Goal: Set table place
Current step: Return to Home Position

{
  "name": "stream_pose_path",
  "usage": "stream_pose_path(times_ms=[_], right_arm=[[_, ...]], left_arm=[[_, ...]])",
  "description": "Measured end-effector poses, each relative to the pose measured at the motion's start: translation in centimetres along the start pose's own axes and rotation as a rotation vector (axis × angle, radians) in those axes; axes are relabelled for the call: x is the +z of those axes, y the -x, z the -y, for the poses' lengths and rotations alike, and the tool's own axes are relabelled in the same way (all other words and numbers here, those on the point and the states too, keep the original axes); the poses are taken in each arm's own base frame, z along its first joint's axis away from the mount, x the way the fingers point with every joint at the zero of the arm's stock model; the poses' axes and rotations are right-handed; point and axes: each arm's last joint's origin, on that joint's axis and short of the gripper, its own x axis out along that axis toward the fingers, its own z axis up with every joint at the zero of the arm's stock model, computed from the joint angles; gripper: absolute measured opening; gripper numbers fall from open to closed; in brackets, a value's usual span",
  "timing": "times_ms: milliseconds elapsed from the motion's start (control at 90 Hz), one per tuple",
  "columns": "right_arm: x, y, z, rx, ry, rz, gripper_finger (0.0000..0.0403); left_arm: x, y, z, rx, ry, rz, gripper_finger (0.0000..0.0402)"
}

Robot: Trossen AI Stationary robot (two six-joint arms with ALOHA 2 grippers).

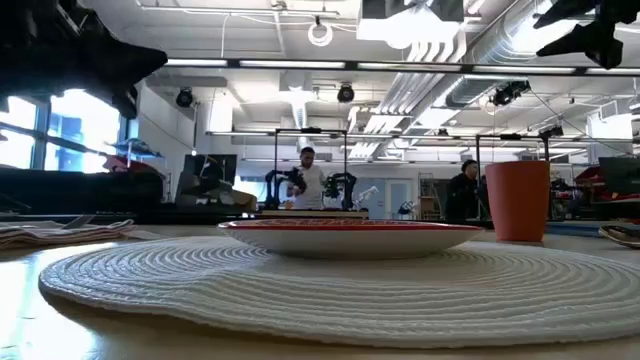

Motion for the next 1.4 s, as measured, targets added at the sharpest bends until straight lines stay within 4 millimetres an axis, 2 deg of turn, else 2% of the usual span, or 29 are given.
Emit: stream_pose_path(times_ms=[200, 411, 600, 711, 867, 1033, 1156, 1400], right_arm=[[0.4, 0.0, -0.2, 0.022, 0.078, 0.040, 0.0195], [1.7, 0.3, -1.4, 0.210, 0.364, 0.166, 0.0194], [2.6, 0.5, -2.0, 0.224, 0.559, 0.299, 0.0194], [2.9, -0.3, -2.0, 0.239, 0.640, 0.413, 0.0194], [2.3, -3.1, -1.3, 0.291, 0.600, 0.560, 0.0194], [0.2, -5.9, 0.4, 0.245, 0.483, 0.468, 0.0194], [-0.9, -6.9, 1.1, 0.253, 0.378, 0.393, 0.0194], [-2.6, -7.8, 1.4, 0.319, 0.403, 0.305, 0.0194]], left_arm=[[-0.7, -0.1, -0.1, 0.014, 0.028, -0.071, 0.0002], [-1.0, 0.0, -0.2, 0.037, 0.195, -0.102, 0.0003], [-1.1, 0.0, -0.2, 0.040, 0.215, -0.106, 0.0003], [-1.1, 0.0, -0.2, 0.040, 0.215, -0.106, 0.0003], [-1.1, 0.0, -0.3, 0.041, 0.215, -0.107, 0.0003], [-1.1, 0.0, -0.3, 0.042, 0.215, -0.107, 0.0003], [-1.1, 0.0, -0.3, 0.042, 0.215, -0.107, 0.0003], [-1.1, 0.0, -0.3, 0.043, 0.216, -0.109, 0.0003]])
